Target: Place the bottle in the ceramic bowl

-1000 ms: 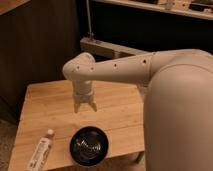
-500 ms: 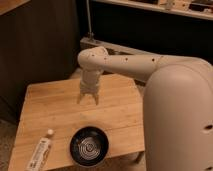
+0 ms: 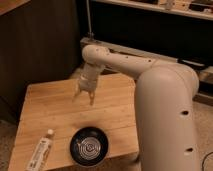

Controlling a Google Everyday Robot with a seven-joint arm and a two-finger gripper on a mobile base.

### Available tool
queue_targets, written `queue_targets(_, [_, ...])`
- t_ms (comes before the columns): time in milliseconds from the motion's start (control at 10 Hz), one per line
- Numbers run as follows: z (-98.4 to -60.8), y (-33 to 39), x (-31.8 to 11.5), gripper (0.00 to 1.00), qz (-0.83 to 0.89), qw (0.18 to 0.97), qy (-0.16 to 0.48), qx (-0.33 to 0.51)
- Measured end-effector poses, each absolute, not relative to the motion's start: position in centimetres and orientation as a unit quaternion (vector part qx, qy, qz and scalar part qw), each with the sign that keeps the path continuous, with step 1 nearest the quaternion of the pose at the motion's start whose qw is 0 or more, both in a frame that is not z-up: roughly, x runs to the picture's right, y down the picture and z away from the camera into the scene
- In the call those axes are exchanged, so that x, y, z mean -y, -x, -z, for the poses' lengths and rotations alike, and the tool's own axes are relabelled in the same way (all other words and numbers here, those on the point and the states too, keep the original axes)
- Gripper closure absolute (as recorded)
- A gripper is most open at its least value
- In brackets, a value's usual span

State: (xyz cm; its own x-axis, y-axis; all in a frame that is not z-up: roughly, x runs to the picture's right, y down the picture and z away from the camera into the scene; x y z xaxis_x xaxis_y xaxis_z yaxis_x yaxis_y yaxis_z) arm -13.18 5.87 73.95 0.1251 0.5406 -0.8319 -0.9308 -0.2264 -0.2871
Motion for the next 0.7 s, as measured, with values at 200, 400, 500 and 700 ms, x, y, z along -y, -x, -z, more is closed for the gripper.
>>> queue_targets(200, [-73.81, 13.44, -5.81, 0.35, -0.629, 0.586, 0.468, -0.207])
queue_targets(400, [-73.78, 13.52, -5.88, 0.35, -0.628, 0.586, 0.468, -0.208])
queue_targets(500, [-73.72, 13.63, -5.92, 0.35, -0.627, 0.586, 0.469, -0.207])
queue_targets(700, [-73.78, 13.40, -5.87, 0.35, -0.629, 0.585, 0.468, -0.208])
